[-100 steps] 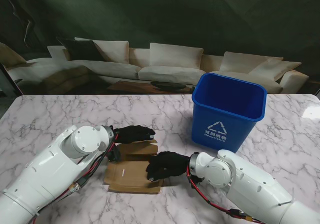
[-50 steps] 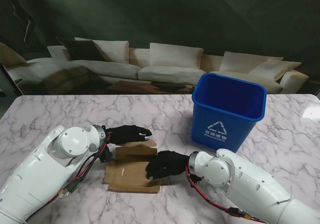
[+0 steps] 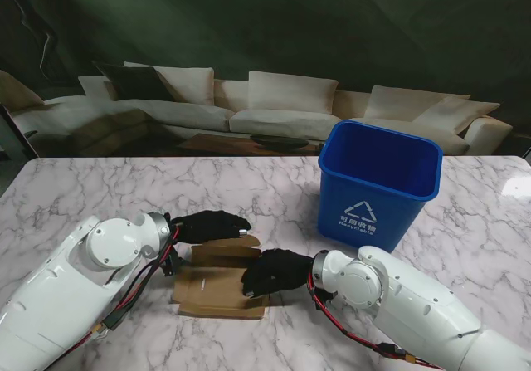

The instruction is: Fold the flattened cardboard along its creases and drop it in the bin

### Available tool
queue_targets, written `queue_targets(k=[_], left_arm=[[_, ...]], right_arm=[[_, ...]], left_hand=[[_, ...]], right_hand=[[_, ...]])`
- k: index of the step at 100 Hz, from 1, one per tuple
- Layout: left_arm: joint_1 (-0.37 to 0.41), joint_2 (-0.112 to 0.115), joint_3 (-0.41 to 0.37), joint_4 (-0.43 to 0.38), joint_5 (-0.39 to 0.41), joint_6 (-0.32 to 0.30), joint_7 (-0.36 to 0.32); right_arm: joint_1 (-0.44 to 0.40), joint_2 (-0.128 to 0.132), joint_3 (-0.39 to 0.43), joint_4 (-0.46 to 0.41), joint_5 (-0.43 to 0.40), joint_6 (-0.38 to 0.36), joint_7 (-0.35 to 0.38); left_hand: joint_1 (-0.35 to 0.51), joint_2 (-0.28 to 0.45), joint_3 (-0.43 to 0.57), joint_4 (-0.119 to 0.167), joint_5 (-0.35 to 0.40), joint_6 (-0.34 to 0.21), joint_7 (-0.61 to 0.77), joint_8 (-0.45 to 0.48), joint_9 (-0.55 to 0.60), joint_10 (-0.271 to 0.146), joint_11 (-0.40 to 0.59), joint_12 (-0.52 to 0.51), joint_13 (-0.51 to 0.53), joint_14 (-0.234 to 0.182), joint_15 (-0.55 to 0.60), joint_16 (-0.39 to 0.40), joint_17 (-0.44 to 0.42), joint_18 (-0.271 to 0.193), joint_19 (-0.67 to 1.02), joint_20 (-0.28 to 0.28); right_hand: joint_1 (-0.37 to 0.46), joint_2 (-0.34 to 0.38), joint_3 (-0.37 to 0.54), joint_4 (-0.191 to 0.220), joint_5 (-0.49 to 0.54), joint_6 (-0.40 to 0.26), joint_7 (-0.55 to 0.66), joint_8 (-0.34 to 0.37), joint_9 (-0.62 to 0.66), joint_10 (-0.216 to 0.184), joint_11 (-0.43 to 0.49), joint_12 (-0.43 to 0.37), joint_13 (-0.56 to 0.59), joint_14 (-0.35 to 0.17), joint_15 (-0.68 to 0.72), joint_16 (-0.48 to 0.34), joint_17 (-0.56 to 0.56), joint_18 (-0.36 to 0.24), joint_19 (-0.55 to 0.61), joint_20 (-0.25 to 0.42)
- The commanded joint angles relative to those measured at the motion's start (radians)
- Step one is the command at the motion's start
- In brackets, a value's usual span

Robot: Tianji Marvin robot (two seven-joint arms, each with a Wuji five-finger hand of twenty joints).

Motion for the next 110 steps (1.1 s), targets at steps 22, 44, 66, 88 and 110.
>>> queue_targets(k=[22,44,66,88,110], left_arm=[[0.021,0.010,-0.011,0.001,-0.029,-0.021,-0.046],[0.038,0.011,-0.022,0.016,-0.044,-0.052,-0.047],[0.036,0.027,-0.028,0.039,-0.014,-0.087,-0.096],[0.021,0.054,-0.026,0.047,0.077,-0.122,-0.172],[-0.001,0.065,0.008,0.070,0.187,-0.149,-0.183]], right_arm=[[-0.021,0.011,-0.009,0.049,-0.020,0.031,0.021],[-0.024,0.011,-0.003,0.047,-0.022,0.034,0.021],[-0.027,0.011,0.001,0.046,-0.019,0.042,0.024],[-0.026,0.010,0.002,0.051,-0.014,0.044,0.024],[-0.031,0.008,0.014,0.051,-0.001,0.042,0.025]], left_hand=[[0.018,0.007,-0.011,-0.023,-0.002,-0.022,0.006,-0.012,0.074,-0.037,0.056,-0.001,0.027,-0.056,-0.044,-0.044,0.000,-0.035,-0.043,-0.025],[0.028,-0.008,-0.011,-0.022,0.041,-0.046,0.028,-0.004,0.113,-0.064,0.086,0.012,0.046,-0.052,-0.026,-0.043,0.014,-0.041,-0.035,-0.026],[-0.009,-0.033,-0.015,-0.025,0.057,-0.105,0.004,-0.035,0.156,-0.093,0.081,-0.022,0.049,-0.056,-0.025,-0.049,0.021,-0.060,-0.053,-0.056],[-0.003,-0.020,-0.009,-0.025,0.222,-0.181,0.108,0.012,0.058,-0.111,0.059,-0.044,-0.058,-0.078,-0.092,-0.090,-0.037,-0.089,-0.149,-0.095],[0.023,-0.019,-0.010,-0.025,0.256,-0.223,0.110,0.021,-0.028,-0.116,0.029,-0.055,-0.121,-0.089,-0.124,-0.109,-0.052,-0.105,-0.214,-0.098]], right_hand=[[0.019,0.017,-0.013,-0.007,-0.019,0.110,-0.012,-0.014,0.016,0.215,0.015,0.006,0.001,0.089,-0.005,-0.003,0.010,0.161,0.057,-0.001],[0.019,0.016,-0.012,-0.007,-0.023,0.108,-0.012,-0.016,0.013,0.221,0.017,0.007,0.001,0.095,-0.005,-0.003,0.019,0.170,0.077,0.004],[0.019,0.015,-0.012,-0.006,-0.036,0.106,-0.017,-0.019,0.007,0.235,0.016,0.006,0.000,0.117,-0.004,-0.002,0.014,0.183,0.107,0.007],[0.018,0.015,-0.012,-0.006,-0.037,0.104,-0.018,-0.023,0.006,0.242,0.016,0.006,0.002,0.131,-0.001,0.001,0.024,0.198,0.138,0.010],[0.021,0.013,-0.010,-0.005,-0.036,0.105,-0.014,-0.023,0.006,0.243,0.020,0.007,0.007,0.129,0.000,0.003,0.034,0.207,0.188,0.023]])
